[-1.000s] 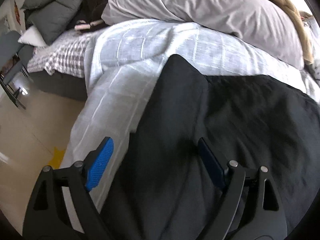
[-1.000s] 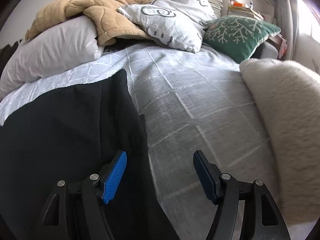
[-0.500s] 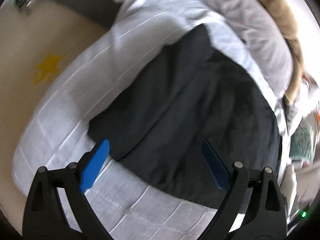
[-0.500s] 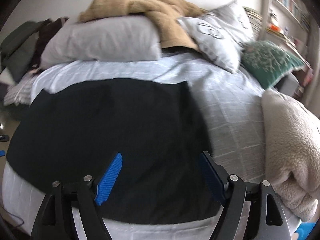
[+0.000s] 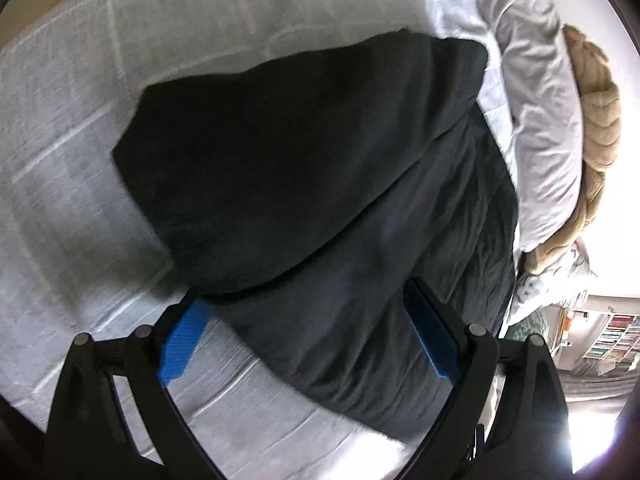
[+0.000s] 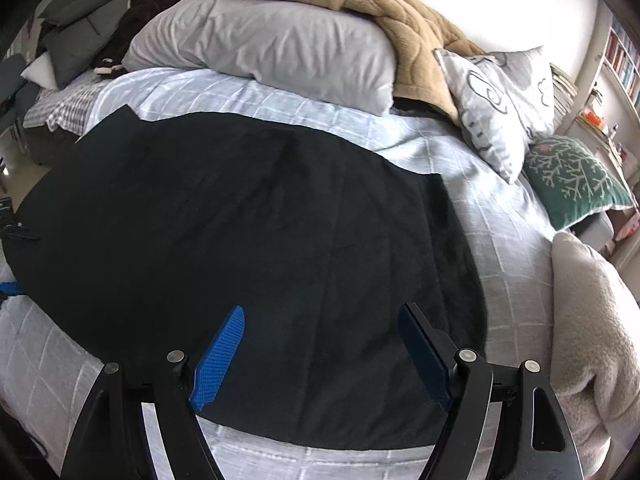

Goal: Fold large clothes

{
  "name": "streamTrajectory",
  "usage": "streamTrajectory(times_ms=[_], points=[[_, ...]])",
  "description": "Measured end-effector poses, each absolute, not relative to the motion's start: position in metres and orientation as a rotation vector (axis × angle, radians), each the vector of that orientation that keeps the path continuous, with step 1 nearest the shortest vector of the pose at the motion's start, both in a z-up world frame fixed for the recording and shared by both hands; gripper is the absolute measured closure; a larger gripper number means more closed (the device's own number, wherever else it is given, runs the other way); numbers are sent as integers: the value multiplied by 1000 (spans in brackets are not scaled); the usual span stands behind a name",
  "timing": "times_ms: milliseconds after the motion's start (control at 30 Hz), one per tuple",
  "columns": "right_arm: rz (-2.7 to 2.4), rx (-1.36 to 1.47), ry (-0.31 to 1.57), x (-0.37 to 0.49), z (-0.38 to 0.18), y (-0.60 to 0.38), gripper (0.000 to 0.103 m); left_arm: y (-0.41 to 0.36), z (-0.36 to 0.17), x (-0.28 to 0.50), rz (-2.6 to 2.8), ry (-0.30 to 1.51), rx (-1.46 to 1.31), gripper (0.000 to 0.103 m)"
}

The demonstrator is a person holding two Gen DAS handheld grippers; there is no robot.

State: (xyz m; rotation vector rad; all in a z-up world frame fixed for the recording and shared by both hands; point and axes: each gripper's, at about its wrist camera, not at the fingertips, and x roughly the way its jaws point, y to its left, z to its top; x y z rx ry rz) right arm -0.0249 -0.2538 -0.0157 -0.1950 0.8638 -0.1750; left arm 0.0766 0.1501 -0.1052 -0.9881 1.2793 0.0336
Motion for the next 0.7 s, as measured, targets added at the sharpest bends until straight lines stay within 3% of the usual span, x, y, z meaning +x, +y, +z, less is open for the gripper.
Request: streamTrajectory(times_ms=[67, 100, 233, 367, 533, 700], points=[[-160, -183, 866, -20, -19, -250, 22, 145, -102, 75, 37, 1218, -983, 10], [-146, -171, 871, -18, -23, -248, 22, 144, -100, 75, 28, 1185, -983, 16], [-100, -124, 907, -8, -32, -242, 22, 139, -100, 80, 79, 1108, -1001, 24], [-11, -32, 898, -1, -32, -238, 23, 142, -106, 81, 98, 1058, -1022, 45], [94, 86, 943, 10, -35, -228, 60, 152, -96, 73, 77, 1019, -992, 70], [201, 128, 1027, 20, -49, -207, 89, 144, -64, 64, 25, 896, -881, 77]])
